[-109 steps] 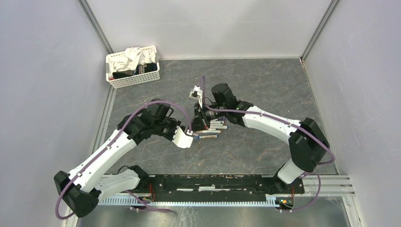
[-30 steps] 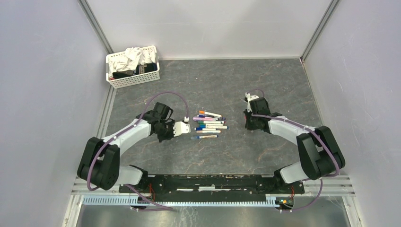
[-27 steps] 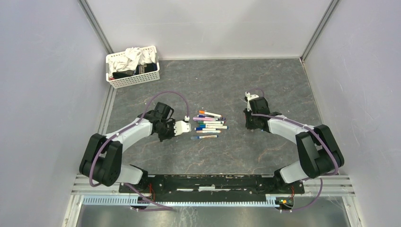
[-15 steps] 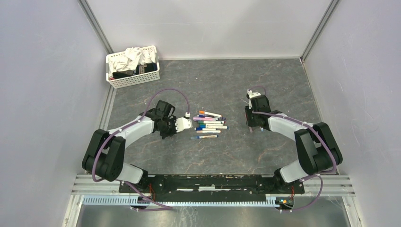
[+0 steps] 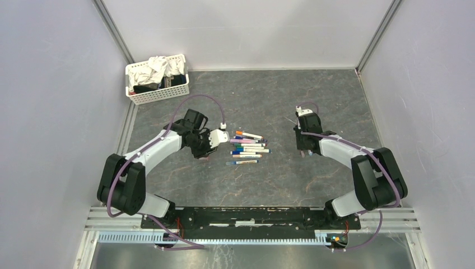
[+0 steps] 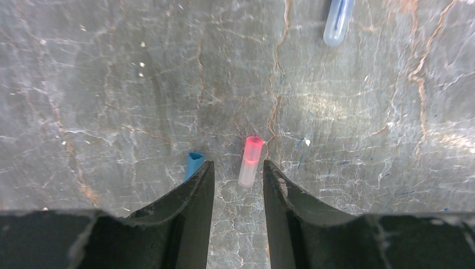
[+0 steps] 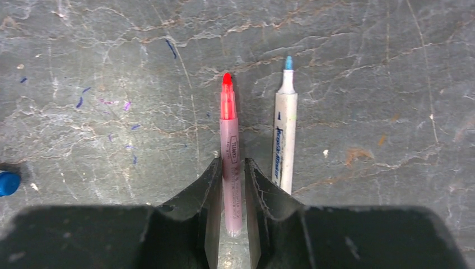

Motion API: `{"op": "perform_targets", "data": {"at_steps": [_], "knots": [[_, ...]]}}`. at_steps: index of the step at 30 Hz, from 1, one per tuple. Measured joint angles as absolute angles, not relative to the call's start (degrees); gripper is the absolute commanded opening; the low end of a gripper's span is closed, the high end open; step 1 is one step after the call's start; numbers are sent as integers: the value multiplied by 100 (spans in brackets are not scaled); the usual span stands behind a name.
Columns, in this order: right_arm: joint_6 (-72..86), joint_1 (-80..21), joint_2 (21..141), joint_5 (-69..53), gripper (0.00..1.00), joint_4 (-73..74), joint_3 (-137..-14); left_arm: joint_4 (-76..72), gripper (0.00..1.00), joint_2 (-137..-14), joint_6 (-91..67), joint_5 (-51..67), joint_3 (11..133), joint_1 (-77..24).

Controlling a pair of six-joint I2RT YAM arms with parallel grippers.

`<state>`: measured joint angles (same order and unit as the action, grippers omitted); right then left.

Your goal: Open the pen caps

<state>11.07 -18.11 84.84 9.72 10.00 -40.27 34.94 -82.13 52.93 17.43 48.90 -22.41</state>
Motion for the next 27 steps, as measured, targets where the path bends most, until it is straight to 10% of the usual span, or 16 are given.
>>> {"op": "perform_targets", "data": {"at_steps": [15,27], "knots": [[1083,-1734,8095,1288,46,1247,-3968,4556,93,-7824,4748,2008,6532,-2220],[572,-2510,8674,-43,56,1190,-5487,4777,100,-7358,4202,1789,7251,-2040]]}}
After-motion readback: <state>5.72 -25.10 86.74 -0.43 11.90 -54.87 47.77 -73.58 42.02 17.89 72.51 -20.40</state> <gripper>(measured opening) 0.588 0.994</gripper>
